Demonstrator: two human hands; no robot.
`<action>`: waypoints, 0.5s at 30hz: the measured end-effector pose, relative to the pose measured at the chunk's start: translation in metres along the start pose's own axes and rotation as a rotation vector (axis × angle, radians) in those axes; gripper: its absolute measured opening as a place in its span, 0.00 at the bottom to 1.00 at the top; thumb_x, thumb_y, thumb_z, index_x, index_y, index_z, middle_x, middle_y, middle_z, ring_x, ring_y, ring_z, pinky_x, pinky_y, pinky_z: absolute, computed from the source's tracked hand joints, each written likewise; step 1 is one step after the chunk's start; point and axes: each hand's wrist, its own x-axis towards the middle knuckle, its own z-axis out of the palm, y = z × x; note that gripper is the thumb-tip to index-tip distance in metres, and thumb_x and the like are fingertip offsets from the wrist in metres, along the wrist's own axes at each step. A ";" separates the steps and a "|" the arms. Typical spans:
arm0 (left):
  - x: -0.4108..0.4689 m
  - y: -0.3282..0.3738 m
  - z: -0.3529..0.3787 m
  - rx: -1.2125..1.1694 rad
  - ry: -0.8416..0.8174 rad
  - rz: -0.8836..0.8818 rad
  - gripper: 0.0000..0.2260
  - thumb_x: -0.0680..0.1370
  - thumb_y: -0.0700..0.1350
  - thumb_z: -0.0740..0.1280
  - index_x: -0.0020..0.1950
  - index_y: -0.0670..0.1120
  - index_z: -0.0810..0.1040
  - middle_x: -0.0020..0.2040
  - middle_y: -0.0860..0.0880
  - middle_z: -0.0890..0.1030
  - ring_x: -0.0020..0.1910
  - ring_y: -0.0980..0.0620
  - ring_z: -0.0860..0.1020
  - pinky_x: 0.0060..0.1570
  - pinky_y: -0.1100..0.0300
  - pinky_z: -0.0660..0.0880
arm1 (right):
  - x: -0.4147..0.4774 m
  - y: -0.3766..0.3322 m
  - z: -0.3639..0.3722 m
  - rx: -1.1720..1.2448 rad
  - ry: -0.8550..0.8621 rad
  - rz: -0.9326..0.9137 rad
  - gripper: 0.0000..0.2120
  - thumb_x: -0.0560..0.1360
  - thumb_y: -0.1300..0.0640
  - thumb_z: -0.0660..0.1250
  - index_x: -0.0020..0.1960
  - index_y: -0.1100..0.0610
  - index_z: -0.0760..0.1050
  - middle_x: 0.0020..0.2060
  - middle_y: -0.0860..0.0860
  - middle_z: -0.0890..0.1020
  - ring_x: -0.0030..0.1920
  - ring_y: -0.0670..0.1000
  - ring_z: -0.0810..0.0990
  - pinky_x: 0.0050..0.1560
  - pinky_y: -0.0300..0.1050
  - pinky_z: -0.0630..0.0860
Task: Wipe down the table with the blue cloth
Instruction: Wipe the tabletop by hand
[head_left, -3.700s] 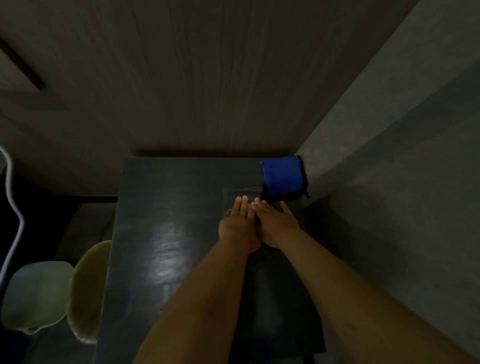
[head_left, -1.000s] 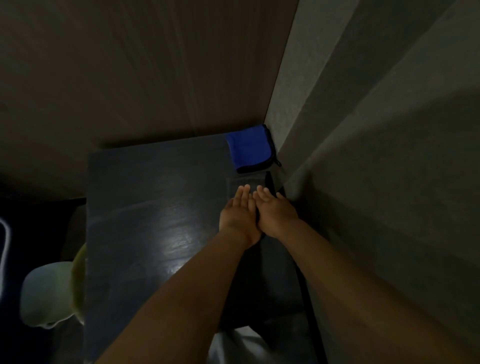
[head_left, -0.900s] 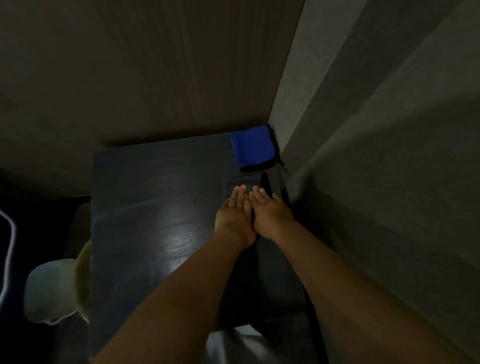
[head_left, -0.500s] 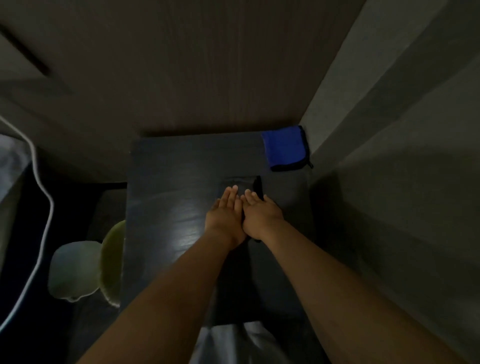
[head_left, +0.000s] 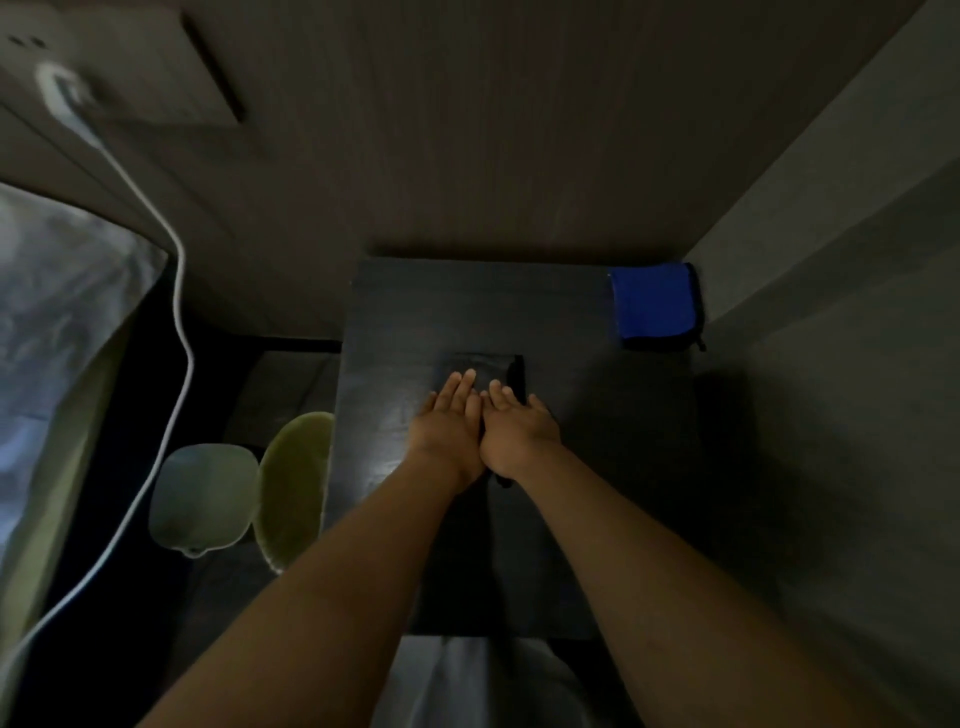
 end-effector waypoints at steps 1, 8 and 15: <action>-0.001 -0.006 0.001 -0.003 0.001 -0.010 0.36 0.80 0.57 0.56 0.78 0.44 0.39 0.78 0.45 0.35 0.77 0.49 0.36 0.76 0.51 0.44 | 0.001 -0.006 0.000 0.014 -0.003 -0.003 0.30 0.82 0.54 0.51 0.79 0.56 0.41 0.78 0.51 0.41 0.78 0.49 0.43 0.77 0.52 0.42; -0.011 -0.047 0.010 -0.044 0.022 -0.047 0.37 0.79 0.57 0.58 0.78 0.44 0.40 0.78 0.46 0.35 0.77 0.49 0.37 0.76 0.53 0.44 | 0.012 -0.048 -0.004 0.005 -0.020 -0.024 0.30 0.82 0.53 0.51 0.79 0.55 0.41 0.78 0.50 0.41 0.78 0.48 0.42 0.77 0.53 0.42; -0.019 -0.082 0.014 -0.091 0.047 -0.067 0.33 0.81 0.53 0.56 0.78 0.45 0.41 0.78 0.46 0.37 0.77 0.50 0.39 0.76 0.52 0.45 | 0.022 -0.085 -0.011 -0.050 -0.054 -0.018 0.33 0.81 0.54 0.54 0.79 0.55 0.39 0.78 0.51 0.40 0.78 0.50 0.41 0.77 0.55 0.43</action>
